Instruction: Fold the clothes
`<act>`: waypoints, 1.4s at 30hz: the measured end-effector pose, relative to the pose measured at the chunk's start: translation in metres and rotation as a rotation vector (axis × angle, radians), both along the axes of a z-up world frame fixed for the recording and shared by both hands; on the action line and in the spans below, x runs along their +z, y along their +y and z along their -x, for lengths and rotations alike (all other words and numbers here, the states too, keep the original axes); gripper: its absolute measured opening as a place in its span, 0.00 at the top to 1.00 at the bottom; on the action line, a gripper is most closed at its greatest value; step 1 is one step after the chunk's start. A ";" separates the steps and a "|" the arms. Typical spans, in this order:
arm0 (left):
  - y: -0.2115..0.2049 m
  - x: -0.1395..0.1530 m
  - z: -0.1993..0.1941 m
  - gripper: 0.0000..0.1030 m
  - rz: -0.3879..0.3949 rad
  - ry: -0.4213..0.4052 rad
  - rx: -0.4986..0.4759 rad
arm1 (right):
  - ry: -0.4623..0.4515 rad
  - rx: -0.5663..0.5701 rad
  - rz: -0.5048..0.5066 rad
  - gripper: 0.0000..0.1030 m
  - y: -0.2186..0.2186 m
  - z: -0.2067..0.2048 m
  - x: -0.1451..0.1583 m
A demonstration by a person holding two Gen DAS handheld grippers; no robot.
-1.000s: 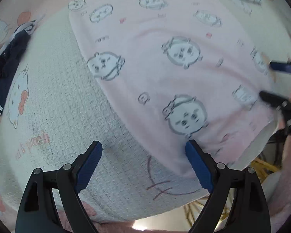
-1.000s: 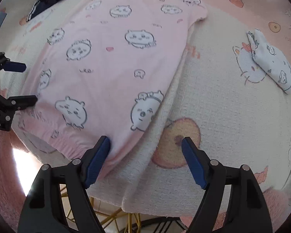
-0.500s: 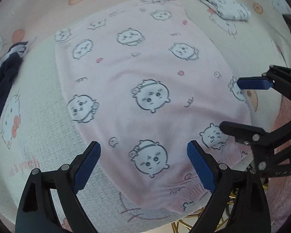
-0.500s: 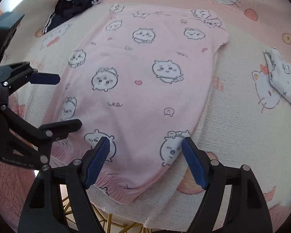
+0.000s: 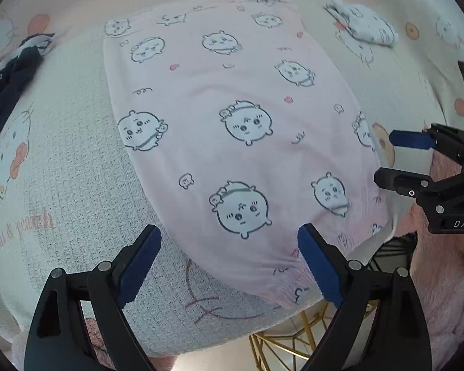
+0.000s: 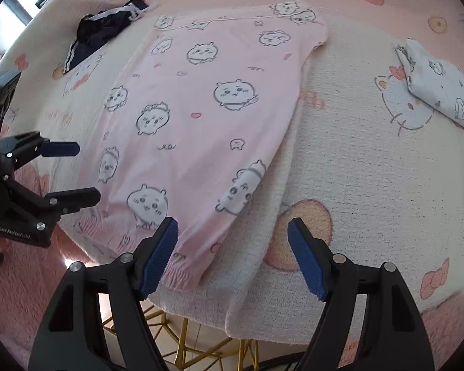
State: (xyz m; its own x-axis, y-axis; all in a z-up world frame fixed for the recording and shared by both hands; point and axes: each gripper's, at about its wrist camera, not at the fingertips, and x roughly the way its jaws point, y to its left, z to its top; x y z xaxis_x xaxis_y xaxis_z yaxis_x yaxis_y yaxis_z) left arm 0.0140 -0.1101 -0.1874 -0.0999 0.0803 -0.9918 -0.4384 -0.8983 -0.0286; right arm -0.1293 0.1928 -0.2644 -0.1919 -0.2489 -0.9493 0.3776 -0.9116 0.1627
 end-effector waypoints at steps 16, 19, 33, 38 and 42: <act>0.018 0.006 -0.015 0.11 -0.022 0.007 0.162 | -0.043 -0.064 -0.077 0.27 0.027 0.004 -0.007; 0.053 -0.006 -0.010 0.11 0.035 0.002 0.158 | -0.054 0.018 -0.155 0.27 0.010 0.000 -0.015; 0.163 0.019 0.084 0.10 -0.028 0.198 0.108 | 0.063 -0.187 -0.096 0.27 0.049 0.132 0.020; 0.148 0.004 0.142 0.10 -0.020 0.199 0.067 | 0.092 -0.145 -0.115 0.27 0.028 0.196 0.011; 0.135 -0.003 0.143 0.11 0.010 0.175 0.064 | 0.056 -0.019 -0.208 0.28 0.013 0.214 -0.019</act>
